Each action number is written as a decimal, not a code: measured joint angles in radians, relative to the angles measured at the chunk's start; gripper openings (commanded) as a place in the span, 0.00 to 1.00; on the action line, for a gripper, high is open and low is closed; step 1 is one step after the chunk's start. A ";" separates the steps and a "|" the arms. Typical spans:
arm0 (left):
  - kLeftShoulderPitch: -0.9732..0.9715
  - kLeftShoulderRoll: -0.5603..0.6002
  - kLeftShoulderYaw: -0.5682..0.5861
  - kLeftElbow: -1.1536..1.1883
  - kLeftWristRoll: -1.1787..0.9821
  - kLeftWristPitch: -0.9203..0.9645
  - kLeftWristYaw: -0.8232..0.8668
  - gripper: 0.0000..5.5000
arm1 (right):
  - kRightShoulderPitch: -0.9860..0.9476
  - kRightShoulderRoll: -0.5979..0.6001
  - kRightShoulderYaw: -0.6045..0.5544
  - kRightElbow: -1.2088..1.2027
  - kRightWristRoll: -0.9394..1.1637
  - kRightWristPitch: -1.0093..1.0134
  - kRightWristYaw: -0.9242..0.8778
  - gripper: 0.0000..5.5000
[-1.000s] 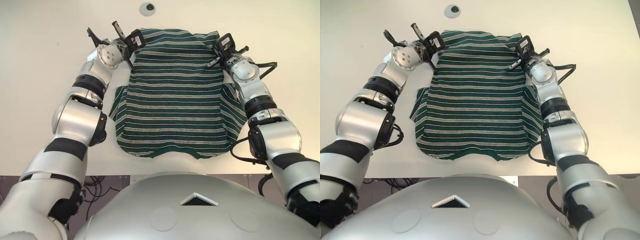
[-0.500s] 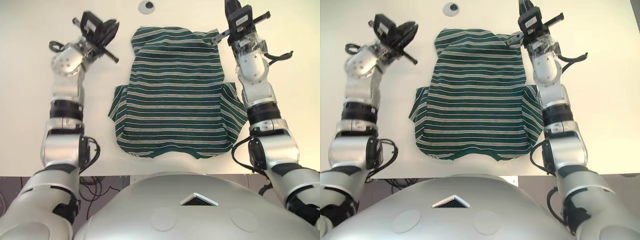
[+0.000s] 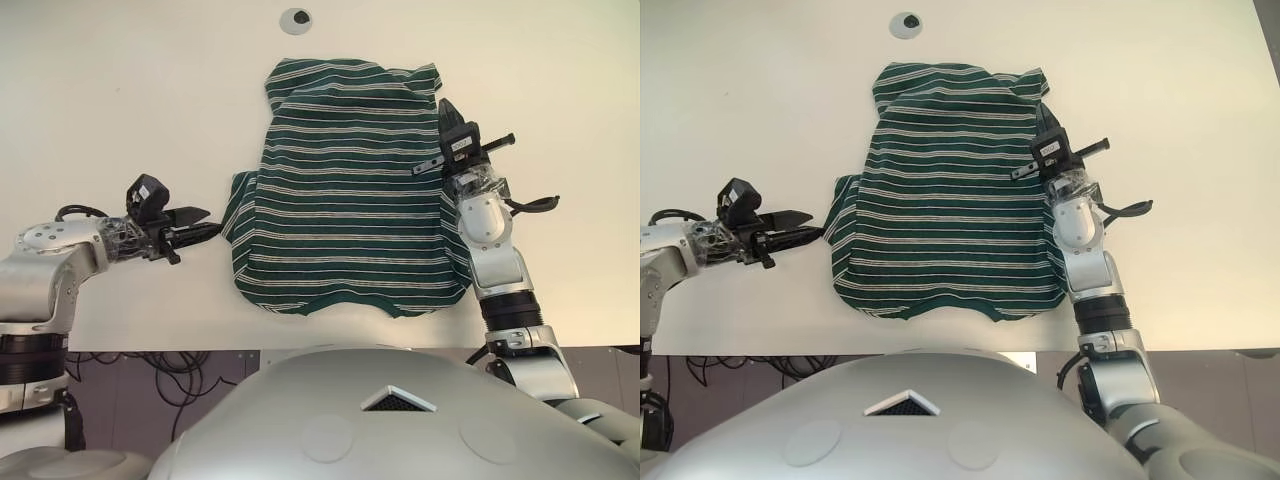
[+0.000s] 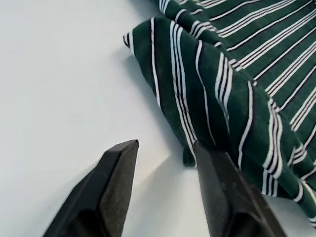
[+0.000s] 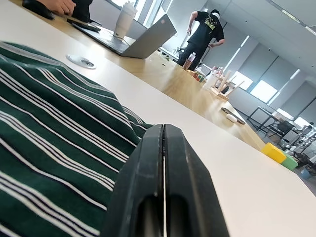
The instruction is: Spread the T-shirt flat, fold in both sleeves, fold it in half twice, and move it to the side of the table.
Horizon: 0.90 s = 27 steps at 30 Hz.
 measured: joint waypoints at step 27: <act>0.002 0.000 -0.078 0.059 0.048 -0.156 -0.077 0.01 | 0.008 -0.001 -0.030 -0.007 -0.042 0.027 -0.031 0.00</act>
